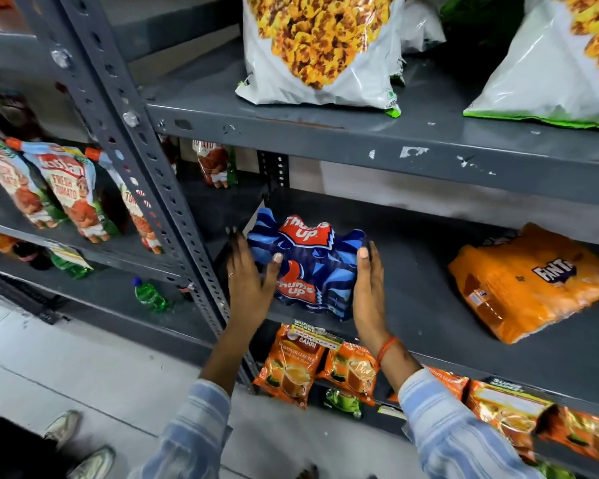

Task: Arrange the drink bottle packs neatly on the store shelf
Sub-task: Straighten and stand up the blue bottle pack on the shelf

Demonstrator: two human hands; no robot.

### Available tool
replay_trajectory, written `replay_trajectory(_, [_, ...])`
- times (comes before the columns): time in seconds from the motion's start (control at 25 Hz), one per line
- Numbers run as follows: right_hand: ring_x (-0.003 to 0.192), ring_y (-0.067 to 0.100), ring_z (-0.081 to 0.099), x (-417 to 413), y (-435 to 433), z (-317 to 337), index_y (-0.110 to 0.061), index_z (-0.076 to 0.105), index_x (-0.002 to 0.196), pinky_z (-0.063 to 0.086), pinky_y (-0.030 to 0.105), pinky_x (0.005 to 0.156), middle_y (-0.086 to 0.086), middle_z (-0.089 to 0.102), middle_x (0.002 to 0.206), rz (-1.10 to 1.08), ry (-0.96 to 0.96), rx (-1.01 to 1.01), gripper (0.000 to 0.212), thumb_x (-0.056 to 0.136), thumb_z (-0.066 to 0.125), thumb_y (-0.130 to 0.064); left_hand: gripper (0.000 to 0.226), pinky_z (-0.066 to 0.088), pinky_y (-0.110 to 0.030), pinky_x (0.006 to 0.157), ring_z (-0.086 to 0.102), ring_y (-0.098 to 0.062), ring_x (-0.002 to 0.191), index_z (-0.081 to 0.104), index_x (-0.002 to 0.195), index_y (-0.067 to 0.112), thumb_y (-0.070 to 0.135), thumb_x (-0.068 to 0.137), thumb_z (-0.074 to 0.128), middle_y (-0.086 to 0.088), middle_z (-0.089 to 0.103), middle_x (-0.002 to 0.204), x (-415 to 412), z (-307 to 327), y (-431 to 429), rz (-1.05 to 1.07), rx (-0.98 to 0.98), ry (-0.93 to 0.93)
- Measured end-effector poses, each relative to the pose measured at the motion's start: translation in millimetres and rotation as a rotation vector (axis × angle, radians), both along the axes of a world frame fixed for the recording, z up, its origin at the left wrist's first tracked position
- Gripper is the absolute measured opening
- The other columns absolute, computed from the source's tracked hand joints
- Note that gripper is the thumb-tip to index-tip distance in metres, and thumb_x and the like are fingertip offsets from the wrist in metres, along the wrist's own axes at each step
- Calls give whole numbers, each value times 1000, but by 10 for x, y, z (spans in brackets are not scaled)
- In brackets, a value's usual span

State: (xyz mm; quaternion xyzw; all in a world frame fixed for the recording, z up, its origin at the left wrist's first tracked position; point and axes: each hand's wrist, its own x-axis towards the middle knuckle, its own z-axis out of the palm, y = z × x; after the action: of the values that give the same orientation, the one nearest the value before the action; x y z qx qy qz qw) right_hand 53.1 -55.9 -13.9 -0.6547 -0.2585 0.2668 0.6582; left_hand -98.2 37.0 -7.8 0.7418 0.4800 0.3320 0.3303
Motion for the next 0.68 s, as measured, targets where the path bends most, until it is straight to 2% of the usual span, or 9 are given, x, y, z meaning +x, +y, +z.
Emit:
replay_trajectory(0.04, [127,6,39,28,-3,5,-32,26,145,42,4,89,-6,29,152,-24,-26,-11,64,88,33,-61,98,6,-46,123,4,-28,150,-1,151,13,76,78,16,-14,3,162,85,33,-116,24,122,110])
replay_trajectory(0.12, [137,11,33,127,-23,28,-27,29,144,34,22,109,-3,31,152,-106,-97,-19,53,96,32,-48,88,-3,-43,121,-11,-23,148,-12,148,17,73,82,9,-7,-14,159,313,123,-347,21,304,249])
replay_trajectory(0.16, [138,14,33,199,-49,58,-22,32,143,31,30,113,0,34,150,-153,-143,-7,49,97,35,-41,83,-5,-42,120,-13,-22,147,-15,146,18,70,85,8,-5,-17,156,435,163,-451,-6,362,296])
replay_trajectory(0.24, [134,20,39,418,-172,134,-14,38,139,31,35,113,7,41,144,-244,-265,20,44,97,40,-30,78,0,-41,121,-8,-21,148,-11,146,17,65,90,14,-4,-13,156,707,207,-656,-78,454,321])
replay_trajectory(0.36, [124,30,45,865,-447,254,-5,44,132,34,38,107,19,49,132,-364,-527,-22,44,94,47,-25,75,12,-38,121,8,-20,149,5,150,12,55,93,29,-7,8,161,1128,146,-988,-170,466,206])
replay_trajectory(0.44, [119,37,45,1311,-711,236,-2,44,130,30,39,104,24,51,127,-419,-712,-188,47,90,52,-25,75,18,-37,120,20,-23,148,16,149,7,54,93,32,-11,22,159,1479,72,-1240,-230,372,158])
replay_trajectory(0.52, [118,43,45,1905,-1089,128,4,46,127,27,44,102,32,51,125,-454,-792,-487,51,87,56,-26,78,25,-39,118,30,-30,144,26,146,1,56,92,37,-18,32,154,1921,45,-1459,-281,216,258])
replay_trajectory(0.6, [126,44,41,2472,-1556,27,7,51,124,30,45,106,33,46,135,-349,-669,-844,51,88,53,-29,73,39,-42,108,45,-37,132,45,134,-2,56,91,42,-27,49,140,2382,136,-1597,-328,-133,336])
replay_trajectory(0.68, [131,44,37,2905,-1830,-41,11,56,110,27,49,110,33,42,140,-241,-608,-1016,58,84,46,-40,68,47,-44,101,54,-38,123,55,125,1,56,85,53,-27,57,131,2716,247,-1723,-394,-577,164])
